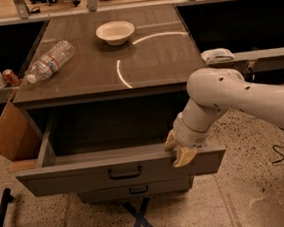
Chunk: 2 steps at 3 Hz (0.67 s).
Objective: Open top drawer
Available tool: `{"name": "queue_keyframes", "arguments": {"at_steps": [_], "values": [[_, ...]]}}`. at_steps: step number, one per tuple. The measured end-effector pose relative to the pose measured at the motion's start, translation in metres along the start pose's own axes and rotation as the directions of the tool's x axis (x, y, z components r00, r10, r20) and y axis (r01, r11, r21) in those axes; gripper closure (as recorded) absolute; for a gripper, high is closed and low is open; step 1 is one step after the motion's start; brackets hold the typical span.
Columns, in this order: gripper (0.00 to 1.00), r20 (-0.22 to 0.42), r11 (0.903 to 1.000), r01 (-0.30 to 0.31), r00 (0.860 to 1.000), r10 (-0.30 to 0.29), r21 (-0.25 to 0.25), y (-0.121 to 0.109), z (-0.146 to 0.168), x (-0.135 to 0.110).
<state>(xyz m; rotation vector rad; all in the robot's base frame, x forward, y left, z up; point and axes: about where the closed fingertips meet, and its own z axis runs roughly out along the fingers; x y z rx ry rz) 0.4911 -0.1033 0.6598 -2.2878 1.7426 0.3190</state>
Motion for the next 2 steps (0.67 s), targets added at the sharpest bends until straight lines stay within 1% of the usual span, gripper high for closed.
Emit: {"name": "queue_keyframes", "arguments": {"at_steps": [1,2], "values": [[1.0,0.0,1.0,0.0,1.0,0.0,0.0,0.0,0.0,0.0],[1.0,0.037,0.9994,-0.032,0.999,0.032,0.01,0.025,-0.002,-0.006]]}}
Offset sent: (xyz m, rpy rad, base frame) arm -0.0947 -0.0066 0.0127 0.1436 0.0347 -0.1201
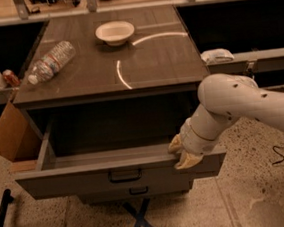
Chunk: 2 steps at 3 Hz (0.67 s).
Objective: Open top drawer
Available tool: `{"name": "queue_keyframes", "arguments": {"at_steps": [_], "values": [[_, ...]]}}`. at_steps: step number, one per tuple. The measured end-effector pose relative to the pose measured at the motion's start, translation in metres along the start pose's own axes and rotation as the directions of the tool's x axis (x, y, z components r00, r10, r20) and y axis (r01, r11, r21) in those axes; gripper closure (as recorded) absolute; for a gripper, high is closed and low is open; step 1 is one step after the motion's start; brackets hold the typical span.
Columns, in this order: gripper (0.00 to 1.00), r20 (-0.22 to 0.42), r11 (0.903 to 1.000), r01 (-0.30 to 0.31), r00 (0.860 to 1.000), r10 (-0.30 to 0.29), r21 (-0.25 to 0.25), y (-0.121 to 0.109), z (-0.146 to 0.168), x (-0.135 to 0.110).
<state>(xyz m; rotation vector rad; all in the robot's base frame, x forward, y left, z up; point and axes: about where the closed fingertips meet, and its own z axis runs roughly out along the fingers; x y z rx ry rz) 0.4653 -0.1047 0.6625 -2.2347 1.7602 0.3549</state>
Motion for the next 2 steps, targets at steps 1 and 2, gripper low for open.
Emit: {"name": "queue_keyframes", "arguments": {"at_steps": [1,2], "values": [[1.0,0.0,1.0,0.0,1.0,0.0,0.0,0.0,0.0,0.0],[1.0,0.049,0.9975,-0.069,0.996,0.069,0.009,0.037,-0.001,-0.011]]}}
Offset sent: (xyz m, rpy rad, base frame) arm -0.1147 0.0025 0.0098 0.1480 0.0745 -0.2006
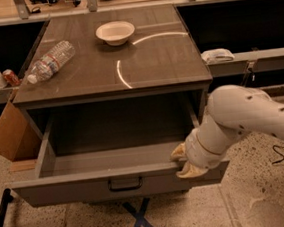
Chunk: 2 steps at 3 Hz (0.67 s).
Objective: Open top drawer
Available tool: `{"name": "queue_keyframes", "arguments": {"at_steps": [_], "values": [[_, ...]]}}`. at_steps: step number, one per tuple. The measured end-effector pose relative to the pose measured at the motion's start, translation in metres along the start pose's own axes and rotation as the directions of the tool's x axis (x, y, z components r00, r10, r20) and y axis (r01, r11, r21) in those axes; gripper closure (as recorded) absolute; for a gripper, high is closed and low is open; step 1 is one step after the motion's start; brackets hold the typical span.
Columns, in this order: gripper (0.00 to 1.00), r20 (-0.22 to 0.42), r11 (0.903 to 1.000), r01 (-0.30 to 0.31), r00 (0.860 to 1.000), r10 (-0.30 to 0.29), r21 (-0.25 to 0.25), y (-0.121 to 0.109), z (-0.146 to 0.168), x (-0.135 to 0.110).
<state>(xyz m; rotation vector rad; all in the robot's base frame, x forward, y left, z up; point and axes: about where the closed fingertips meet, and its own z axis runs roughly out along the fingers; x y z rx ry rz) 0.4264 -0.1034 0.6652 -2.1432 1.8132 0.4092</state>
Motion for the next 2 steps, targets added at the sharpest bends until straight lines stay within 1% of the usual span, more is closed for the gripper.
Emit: {"name": "queue_keyframes", "arguments": {"at_steps": [1,2], "values": [[1.0,0.051,0.9967,-0.081,0.995,0.081,0.003,0.0412,-0.0016,-0.0092],[0.84,0.057,0.9956,-0.094,0.994,0.094,0.0,0.0471,-0.0016,-0.0094]]}}
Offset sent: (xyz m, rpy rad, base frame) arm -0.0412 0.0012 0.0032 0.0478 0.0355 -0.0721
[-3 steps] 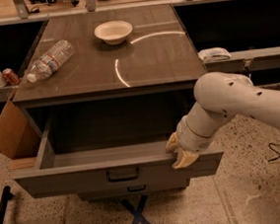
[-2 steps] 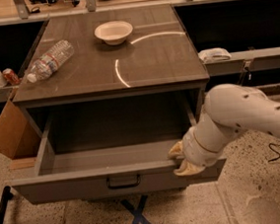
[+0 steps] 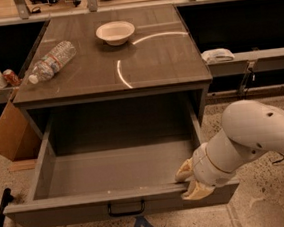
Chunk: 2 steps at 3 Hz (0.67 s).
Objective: Open top drawer
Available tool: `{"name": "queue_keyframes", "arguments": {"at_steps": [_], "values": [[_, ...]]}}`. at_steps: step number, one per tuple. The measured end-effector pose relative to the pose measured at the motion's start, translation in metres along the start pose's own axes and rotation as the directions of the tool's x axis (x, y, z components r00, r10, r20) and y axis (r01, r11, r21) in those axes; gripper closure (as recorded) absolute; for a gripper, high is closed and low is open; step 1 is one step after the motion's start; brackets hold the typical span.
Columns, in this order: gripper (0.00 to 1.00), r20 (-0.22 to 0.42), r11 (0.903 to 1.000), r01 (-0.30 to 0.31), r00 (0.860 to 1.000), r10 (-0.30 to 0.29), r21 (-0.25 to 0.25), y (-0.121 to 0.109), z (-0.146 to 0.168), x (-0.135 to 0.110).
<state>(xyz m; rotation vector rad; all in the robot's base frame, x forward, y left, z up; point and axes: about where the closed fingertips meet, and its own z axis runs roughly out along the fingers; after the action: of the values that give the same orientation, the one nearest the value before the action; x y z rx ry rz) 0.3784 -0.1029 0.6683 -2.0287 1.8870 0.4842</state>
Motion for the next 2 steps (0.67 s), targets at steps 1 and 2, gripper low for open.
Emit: {"name": "queue_keyframes", "arguments": {"at_steps": [1,2], "values": [[0.59,-0.001,1.0,0.002,1.0,-0.002,0.0,0.0007,-0.0002,-0.0007],[0.36,-0.003,1.0,0.004,1.0,-0.004,0.0,0.0009,-0.0006,-0.0013]]}}
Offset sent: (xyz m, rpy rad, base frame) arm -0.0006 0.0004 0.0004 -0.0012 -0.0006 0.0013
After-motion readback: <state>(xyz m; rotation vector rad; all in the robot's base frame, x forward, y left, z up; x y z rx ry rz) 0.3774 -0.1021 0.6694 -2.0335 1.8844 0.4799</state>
